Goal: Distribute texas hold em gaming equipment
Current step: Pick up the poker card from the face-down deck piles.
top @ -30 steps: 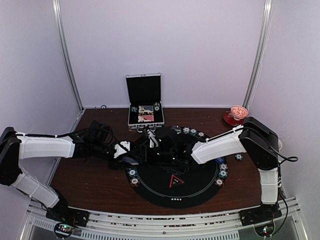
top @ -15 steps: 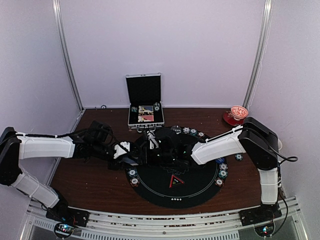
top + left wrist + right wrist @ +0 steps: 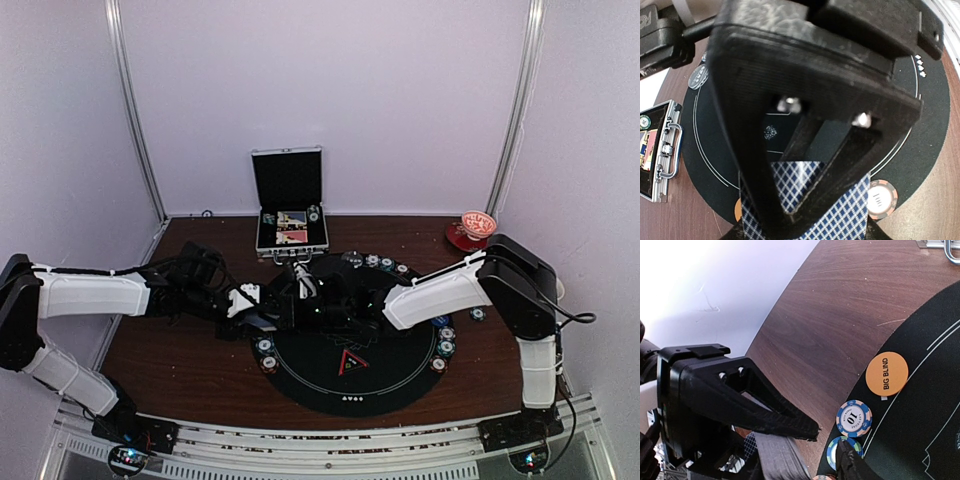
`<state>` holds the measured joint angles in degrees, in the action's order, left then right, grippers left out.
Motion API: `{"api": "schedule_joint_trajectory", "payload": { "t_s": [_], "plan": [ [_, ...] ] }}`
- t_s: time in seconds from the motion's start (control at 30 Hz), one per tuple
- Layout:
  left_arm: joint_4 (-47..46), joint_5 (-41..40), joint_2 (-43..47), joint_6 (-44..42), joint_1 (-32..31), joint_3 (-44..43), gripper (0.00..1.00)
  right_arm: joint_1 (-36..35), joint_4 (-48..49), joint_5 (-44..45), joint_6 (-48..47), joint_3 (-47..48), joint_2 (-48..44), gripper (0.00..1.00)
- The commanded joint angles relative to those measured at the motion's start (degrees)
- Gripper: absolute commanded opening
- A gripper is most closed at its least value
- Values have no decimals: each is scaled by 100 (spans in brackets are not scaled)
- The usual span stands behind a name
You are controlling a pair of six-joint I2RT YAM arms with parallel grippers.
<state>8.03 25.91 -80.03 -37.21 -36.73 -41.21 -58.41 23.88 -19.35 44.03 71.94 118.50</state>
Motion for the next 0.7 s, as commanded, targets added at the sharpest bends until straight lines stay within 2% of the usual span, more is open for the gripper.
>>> {"api": "schedule_joint_trajectory", "payload": {
  "t_s": [0.0, 0.27, 0.47, 0.67],
  "plan": [
    [-118, 298, 128, -76, 8, 14, 32, 244, -454, 544, -11, -328, -161, 38],
    [-118, 286, 110, -75, 9, -1, 32, 272, -690, 731, -179, -465, -433, 31],
    [-142, 237, 62, -62, 10, -1, 32, 266, -387, 277, -121, -669, -670, 21],
    [-144, 220, 47, -59, 8, -10, 32, 266, -406, 224, -140, -847, -936, 13]
  ]
}}
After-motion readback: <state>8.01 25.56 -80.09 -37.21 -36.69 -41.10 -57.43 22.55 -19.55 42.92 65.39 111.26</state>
